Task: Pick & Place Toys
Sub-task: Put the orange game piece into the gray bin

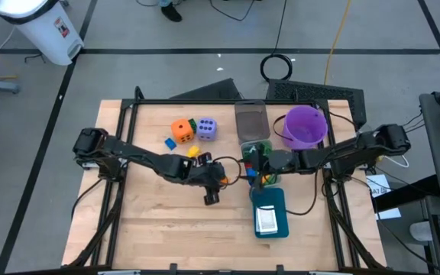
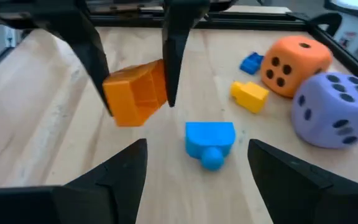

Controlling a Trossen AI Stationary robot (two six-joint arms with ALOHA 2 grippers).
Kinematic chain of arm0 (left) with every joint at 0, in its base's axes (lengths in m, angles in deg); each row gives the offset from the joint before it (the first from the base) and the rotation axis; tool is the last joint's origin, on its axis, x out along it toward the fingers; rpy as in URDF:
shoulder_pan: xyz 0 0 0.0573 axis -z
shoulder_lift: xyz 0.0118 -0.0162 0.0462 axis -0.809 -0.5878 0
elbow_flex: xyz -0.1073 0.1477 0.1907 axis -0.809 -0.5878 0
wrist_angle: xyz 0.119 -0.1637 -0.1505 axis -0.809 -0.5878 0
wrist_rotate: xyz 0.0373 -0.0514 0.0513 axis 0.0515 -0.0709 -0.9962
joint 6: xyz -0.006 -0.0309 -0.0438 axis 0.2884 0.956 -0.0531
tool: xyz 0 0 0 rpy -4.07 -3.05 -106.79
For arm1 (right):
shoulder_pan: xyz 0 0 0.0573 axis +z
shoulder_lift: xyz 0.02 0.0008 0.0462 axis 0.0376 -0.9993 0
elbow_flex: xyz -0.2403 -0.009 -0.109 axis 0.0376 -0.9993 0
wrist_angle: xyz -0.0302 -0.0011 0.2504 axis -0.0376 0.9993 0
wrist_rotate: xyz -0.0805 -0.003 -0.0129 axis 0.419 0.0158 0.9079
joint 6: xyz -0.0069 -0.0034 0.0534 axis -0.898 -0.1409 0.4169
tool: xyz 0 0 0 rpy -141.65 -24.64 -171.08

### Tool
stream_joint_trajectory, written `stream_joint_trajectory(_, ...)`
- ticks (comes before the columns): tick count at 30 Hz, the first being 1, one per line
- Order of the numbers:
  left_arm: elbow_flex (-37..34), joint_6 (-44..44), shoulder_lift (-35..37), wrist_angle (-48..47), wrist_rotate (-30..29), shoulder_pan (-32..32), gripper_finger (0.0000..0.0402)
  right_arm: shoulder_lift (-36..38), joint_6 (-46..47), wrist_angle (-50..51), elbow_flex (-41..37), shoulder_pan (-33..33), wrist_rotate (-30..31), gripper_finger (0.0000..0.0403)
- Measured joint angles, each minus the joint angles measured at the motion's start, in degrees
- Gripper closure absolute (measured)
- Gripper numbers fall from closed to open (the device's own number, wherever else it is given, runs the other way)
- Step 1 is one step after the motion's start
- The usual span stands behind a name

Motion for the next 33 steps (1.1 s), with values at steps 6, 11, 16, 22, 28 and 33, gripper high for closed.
stream_joint_trajectory(6,0.17,-2.58,0.00,2.57,0.02,0.77,0.0195,-7.59,-0.88,-12.57,0.01,0.25,-10.11,0.0151)
stream_joint_trajectory(11,0.17,-2.58,0.02,2.58,0.00,0.71,0.0195,-11.95,-1.49,-14.48,2.46,0.19,-11.83,0.0151)
stream_joint_trajectory(16,0.18,-2.34,0.02,1.66,0.02,0.72,0.0195,-14.82,-1.49,-14.09,5.09,0.16,-13.33,0.0152)
stream_joint_trajectory(22,0.12,-1.57,0.11,0.73,-0.40,0.82,0.0185,-16.55,-1.49,-14.56,6.19,0.12,-14.39,0.0191)
stream_joint_trajectory(28,0.08,-1.17,0.11,0.59,-1.00,0.77,0.0180,-16.53,-2.13,-14.94,6.19,0.12,-14.98,0.0272)
stream_joint_trajectory(33,0.08,-1.23,0.11,0.75,-0.85,0.75,0.0180,-16.51,-4.51,-15.39,6.17,0.14,-15.07,0.0335)
